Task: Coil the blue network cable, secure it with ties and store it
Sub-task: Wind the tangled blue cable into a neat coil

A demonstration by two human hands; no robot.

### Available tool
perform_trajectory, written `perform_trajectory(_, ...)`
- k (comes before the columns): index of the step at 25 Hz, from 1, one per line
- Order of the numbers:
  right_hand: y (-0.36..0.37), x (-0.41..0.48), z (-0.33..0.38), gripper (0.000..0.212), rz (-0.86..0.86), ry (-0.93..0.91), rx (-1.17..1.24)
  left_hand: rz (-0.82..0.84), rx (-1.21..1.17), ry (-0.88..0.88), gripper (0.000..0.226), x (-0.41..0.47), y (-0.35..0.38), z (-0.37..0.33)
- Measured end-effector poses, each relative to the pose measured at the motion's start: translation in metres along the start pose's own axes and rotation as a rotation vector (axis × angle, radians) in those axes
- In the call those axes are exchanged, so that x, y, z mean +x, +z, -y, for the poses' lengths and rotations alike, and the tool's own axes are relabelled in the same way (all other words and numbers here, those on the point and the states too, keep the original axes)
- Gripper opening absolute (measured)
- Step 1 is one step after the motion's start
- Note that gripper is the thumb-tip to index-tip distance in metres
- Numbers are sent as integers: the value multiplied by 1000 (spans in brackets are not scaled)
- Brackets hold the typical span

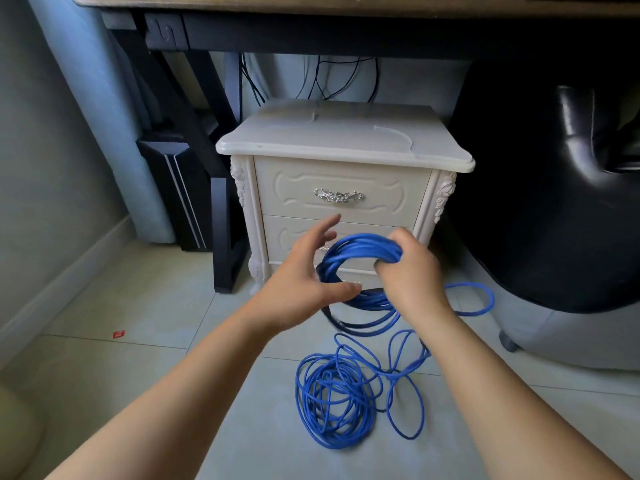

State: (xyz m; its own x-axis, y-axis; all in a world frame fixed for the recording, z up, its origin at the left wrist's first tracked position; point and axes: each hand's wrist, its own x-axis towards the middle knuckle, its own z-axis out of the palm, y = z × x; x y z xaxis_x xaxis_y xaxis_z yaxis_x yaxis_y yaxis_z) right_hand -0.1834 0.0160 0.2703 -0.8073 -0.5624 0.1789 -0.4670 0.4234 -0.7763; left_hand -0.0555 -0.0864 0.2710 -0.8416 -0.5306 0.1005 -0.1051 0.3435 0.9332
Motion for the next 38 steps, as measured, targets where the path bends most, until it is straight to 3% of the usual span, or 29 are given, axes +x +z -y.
perform_trajectory(3, 12, -14, 10, 21, 66, -230, -239, -126, 341, 114, 69, 3, 6, 2)
perform_trajectory(6, 17, -23, 18, 24, 48, -328, -287, -199, 386, 43, 31, 5, 3, 4)
perform_trajectory(10, 5, -20, 27, 32, 91, -114, -79, -286, 219, 64, 21, 6, 2, 4)
perform_trajectory(14, -13, -12, 20, 35, 386, 105, 89, -445, 9, 20, 20, 12, -2, 3)
perform_trajectory(17, -15, -16, 14, 51, 581, 214, 276, -531, -256, -79, 22, 12, -2, -3)
perform_trajectory(20, -3, -18, 12, 56, 520, 245, 540, -591, -454, -157, 15, 12, 5, -11)
perform_trajectory(24, 9, -18, 16, 29, 226, 335, 962, -526, -705, -292, 12, 7, 20, -16)
perform_trajectory(26, 9, -15, 12, 23, 87, 341, 925, -390, -809, -340, 6, 2, 27, -15)
perform_trajectory(29, 4, -6, 9, 26, 18, 273, 792, -252, -615, -341, 2, -4, 21, -13)
perform_trajectory(33, -3, -2, 8, 30, 36, 176, 547, -213, -376, -194, 43, -2, 3, -7)
perform_trajectory(38, 5, -16, 17, 31, 125, -278, -98, -190, 211, 122, 65, -3, 1, -4)
